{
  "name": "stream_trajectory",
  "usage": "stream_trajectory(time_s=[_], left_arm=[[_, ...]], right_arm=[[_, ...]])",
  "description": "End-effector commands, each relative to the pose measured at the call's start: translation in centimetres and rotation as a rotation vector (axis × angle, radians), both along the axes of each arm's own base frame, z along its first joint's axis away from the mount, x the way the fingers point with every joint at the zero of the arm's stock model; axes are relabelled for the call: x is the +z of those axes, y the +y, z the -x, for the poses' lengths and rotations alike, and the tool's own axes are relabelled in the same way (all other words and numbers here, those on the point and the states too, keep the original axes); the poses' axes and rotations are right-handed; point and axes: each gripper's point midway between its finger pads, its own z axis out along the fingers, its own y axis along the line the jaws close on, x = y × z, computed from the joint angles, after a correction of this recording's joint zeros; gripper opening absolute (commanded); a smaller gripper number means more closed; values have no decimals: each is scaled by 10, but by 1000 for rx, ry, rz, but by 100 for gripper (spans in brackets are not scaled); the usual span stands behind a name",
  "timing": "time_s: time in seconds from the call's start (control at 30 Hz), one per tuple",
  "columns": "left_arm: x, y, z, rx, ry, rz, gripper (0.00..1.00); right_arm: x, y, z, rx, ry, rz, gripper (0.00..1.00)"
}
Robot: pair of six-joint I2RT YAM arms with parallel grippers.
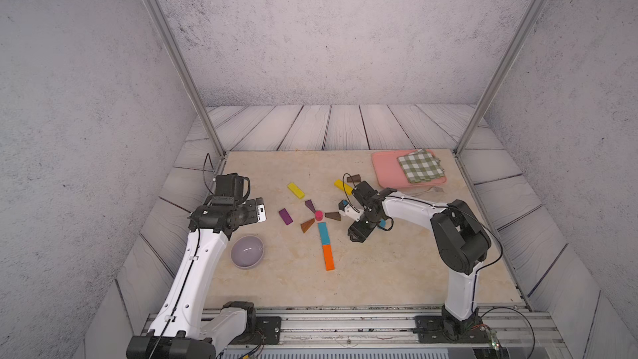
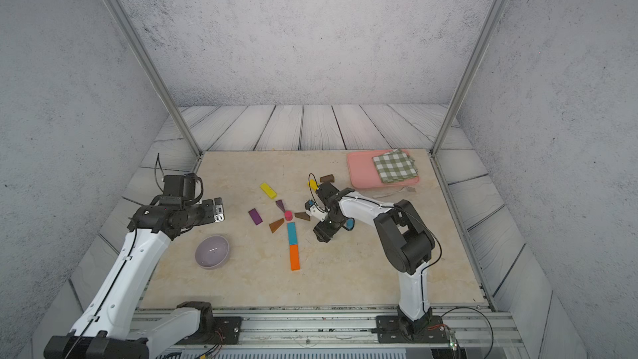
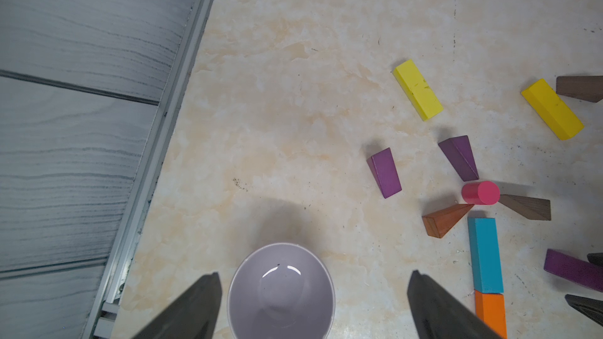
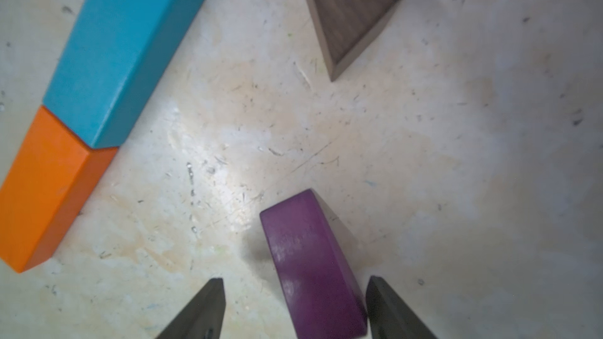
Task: Assemble a small pinwheel with building blocks
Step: Pick up the building block from the center of the board, then assemble the building block at the center of the board.
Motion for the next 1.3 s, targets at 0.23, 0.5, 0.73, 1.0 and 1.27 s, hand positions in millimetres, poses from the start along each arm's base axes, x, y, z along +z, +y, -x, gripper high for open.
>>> stream_trajectory(time_s=[0.23, 0.5, 0.73, 1.0, 1.27], left_arm=[[-1, 4, 1, 3, -6, -10, 96], [-1, 5, 1, 7, -3, -13, 96], [0, 0, 1, -5, -9, 19, 96], [16, -121, -20, -51, -57, 730, 96], [29, -259, -24, -257, 61, 723, 80]], right_arm=[[-15, -9, 13, -41, 78, 49, 57], [-4, 0, 17, -142, 106, -29, 32], [31, 1, 29, -275, 145, -146, 22], [117, 21, 40, -333, 94, -622, 21], [161, 29, 33, -421, 68, -847, 19]])
